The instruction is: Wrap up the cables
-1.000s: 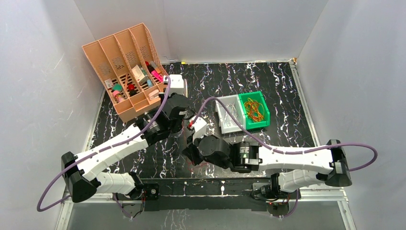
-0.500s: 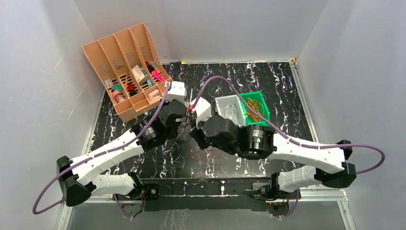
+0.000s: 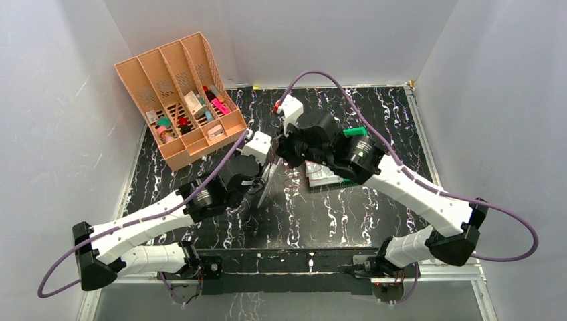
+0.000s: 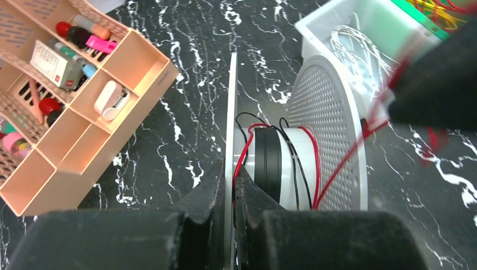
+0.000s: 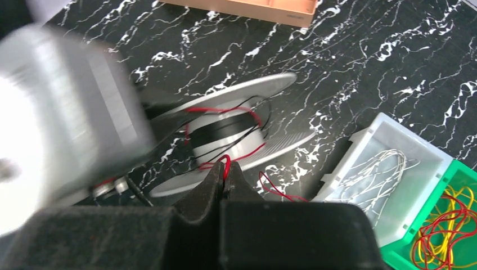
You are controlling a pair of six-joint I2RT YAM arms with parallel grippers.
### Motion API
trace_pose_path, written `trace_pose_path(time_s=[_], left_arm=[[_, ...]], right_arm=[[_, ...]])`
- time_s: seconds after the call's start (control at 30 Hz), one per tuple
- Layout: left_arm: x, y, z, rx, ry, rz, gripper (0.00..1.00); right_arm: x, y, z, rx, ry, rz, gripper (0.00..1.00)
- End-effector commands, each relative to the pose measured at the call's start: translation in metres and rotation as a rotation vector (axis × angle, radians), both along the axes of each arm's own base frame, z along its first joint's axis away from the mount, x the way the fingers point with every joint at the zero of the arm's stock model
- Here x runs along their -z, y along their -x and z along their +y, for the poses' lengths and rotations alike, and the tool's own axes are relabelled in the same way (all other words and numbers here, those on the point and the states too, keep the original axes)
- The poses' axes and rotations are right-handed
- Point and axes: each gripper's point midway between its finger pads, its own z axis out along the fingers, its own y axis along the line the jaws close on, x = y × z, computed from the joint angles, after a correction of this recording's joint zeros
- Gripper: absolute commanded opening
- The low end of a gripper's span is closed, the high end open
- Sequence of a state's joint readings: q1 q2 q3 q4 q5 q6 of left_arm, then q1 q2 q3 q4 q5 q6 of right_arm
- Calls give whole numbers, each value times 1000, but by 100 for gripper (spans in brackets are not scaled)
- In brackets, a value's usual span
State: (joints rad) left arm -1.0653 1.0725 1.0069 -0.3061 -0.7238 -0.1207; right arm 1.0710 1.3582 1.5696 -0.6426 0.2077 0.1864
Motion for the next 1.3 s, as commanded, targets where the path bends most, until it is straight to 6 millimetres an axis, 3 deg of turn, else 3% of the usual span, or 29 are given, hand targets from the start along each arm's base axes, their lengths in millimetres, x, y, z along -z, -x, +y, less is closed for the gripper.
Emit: trace_pose_path(time_s=[0.0,0.2,0.43,0.63,0.87,1.27], left_arm=[[-15,16,-9,128,19,-8,0],[-26,43,-14,273,56,50,0],[-44,75,-16,426,83,139,0],[-55,89,-11,469,98,178,0],[-79,103,-12,525,185,177,0],[-140,109,1,521,362,68,0]], right_arm=[[-23,-25,1,-23,-49,-54,0],[13,-65,-24,45,-18,-16,0],[59,-80,-40,92,-7,41,0],[110,-66,-48,114,-54,117,6],[148,-46,-49,104,-154,176,23],[178,-32,-44,77,-247,218,38]])
